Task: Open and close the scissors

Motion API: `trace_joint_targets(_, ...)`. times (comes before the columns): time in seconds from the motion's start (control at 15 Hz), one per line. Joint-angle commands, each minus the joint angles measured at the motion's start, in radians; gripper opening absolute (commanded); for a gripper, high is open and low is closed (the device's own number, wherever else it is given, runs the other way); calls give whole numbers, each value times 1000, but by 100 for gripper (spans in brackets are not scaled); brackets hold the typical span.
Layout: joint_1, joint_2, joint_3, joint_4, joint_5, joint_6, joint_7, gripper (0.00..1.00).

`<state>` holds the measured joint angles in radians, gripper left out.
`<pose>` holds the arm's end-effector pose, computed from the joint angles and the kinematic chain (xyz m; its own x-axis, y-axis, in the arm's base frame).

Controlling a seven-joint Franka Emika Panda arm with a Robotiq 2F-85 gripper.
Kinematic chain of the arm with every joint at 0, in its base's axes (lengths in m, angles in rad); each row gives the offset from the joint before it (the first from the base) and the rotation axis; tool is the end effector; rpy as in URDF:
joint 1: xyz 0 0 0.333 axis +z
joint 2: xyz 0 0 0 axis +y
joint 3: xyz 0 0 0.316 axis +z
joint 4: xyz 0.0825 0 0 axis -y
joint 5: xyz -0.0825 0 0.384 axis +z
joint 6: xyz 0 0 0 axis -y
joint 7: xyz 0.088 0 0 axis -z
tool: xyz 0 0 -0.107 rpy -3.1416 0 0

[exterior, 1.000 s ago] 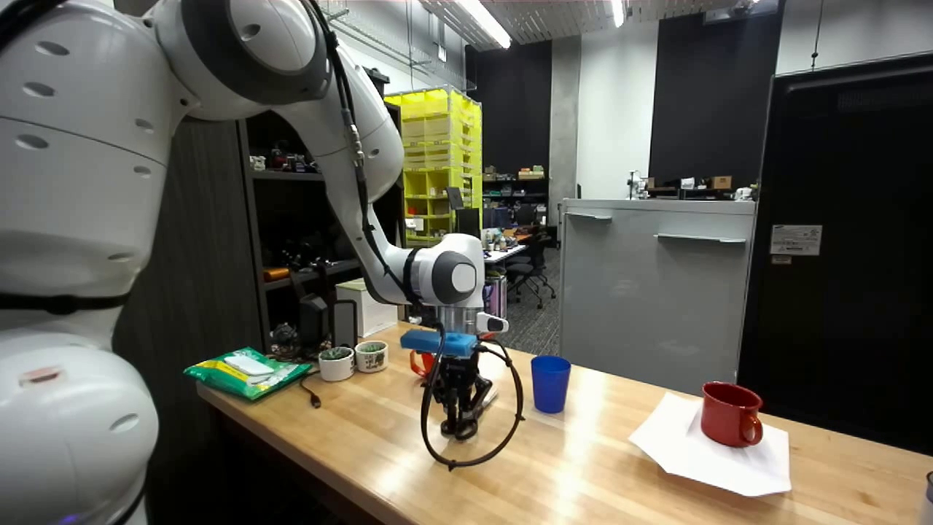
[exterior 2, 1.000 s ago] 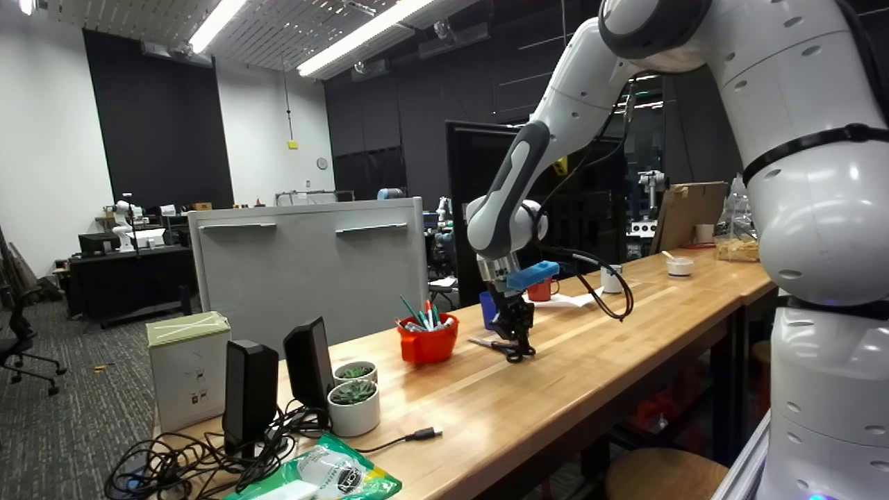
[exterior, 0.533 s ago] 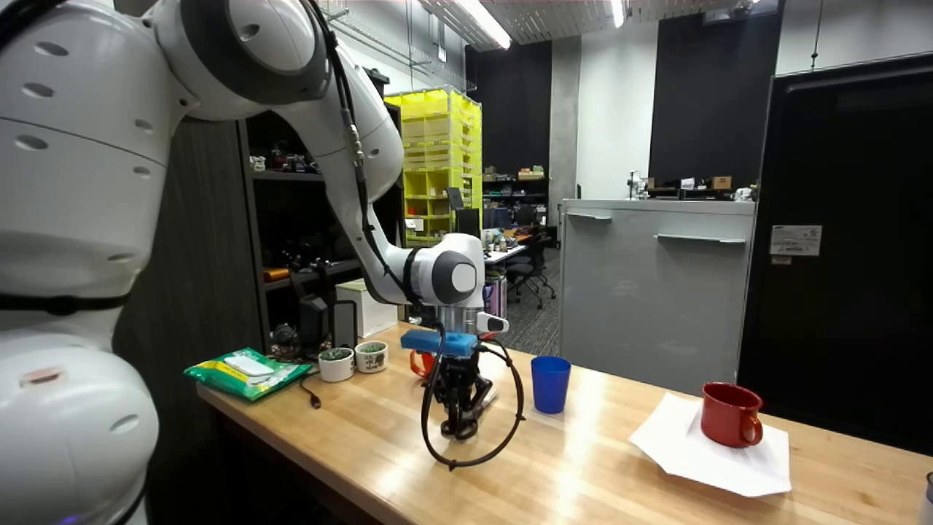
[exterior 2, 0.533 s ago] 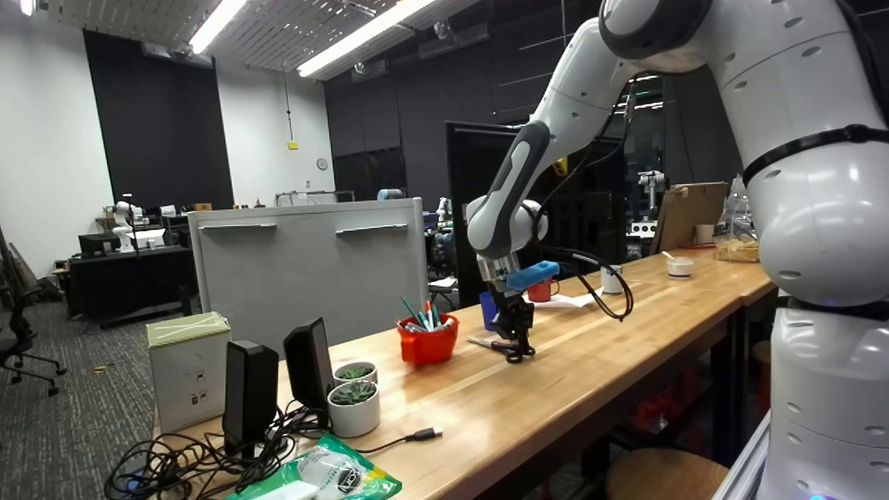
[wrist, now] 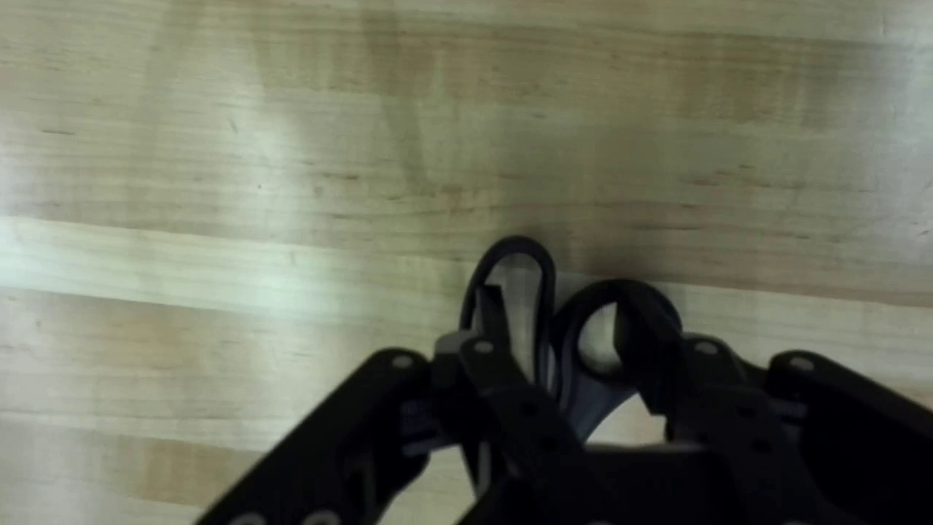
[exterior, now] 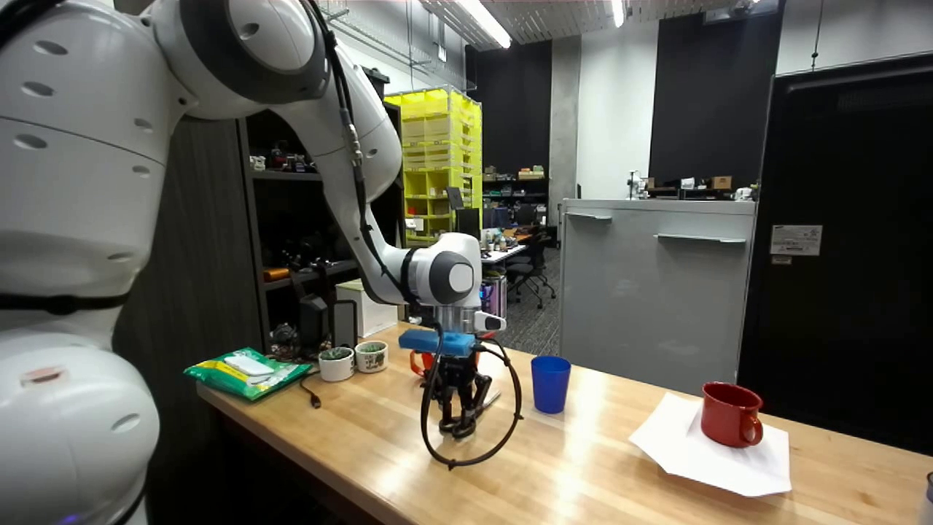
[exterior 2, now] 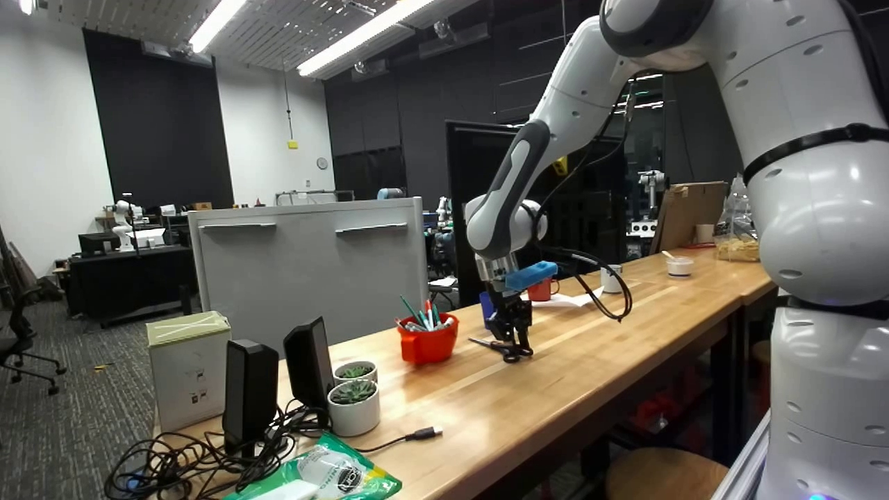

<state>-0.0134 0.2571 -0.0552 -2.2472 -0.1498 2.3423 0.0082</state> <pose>0.5233 -0.0386 0.2386 0.9857 0.0279 -0.1662 0.0457 -0.9935 0.1041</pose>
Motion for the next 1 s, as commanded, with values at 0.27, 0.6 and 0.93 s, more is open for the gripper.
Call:
trace_joint_targets(0.27, -1, -77, 3, -64, -12, 36, -7, 83)
trace_joint_targets(0.6, -14, -178, 13, -113, 38, 69, -60, 71)
trace_joint_targets(0.93, -13, -353, 14, -196, 99, 54, -163, 99)
